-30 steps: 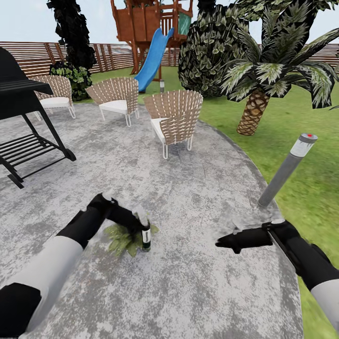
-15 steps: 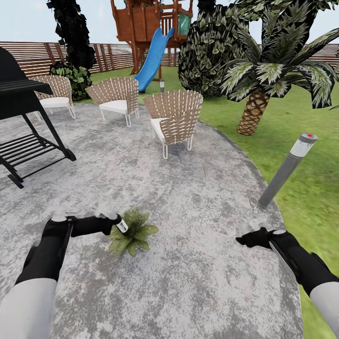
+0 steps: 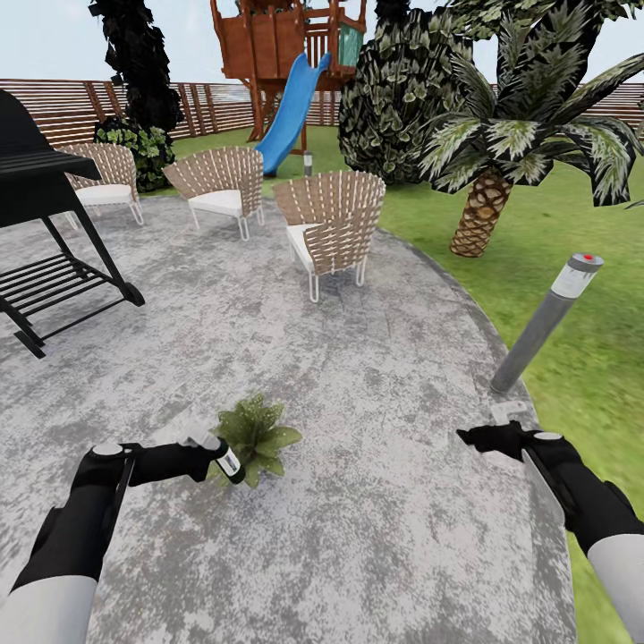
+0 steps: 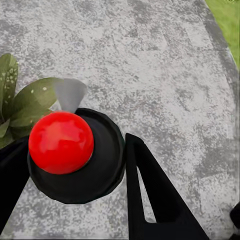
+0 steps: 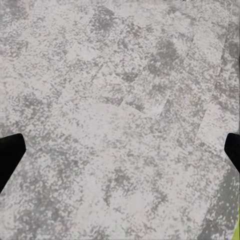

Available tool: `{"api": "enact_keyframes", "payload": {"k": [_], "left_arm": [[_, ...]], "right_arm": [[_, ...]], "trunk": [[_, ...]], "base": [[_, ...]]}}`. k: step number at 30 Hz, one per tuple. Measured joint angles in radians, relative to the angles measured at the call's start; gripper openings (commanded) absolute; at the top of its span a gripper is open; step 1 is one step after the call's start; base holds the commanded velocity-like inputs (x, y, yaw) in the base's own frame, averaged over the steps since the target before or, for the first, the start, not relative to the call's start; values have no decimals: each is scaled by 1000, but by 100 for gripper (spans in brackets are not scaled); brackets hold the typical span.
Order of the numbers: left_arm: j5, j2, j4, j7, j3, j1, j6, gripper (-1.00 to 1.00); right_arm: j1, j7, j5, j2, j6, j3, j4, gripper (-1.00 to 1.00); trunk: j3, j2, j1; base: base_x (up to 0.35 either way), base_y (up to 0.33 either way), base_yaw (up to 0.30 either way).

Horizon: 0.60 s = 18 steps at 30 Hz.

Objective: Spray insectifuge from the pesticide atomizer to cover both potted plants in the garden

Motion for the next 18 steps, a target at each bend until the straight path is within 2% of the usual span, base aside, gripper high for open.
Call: {"api": "enact_keyframes", "payload": {"k": [2, 5, 13, 18], "left_arm": [[4, 3, 0, -2, 5, 0, 28, -100], [7, 4, 0, -3, 8, 1, 51, -100], [7, 5, 0, -7, -2, 14, 61, -100], [8, 5, 0, -7, -3, 14, 122, -100]], "right_arm": [[0, 1, -35, 0, 0, -27, 0, 100], [0, 1, -59, 0, 4, -43, -2, 100], [0, 1, -67, 0, 18, -47, -8, 100], [0, 1, -67, 0, 18, -47, -8, 100]], "trunk": [[0, 0, 0], [0, 0, 0], [0, 0, 0], [0, 0, 0]], "base": [[0, 0, 0], [0, 0, 0], [0, 0, 0], [0, 0, 0]]}}
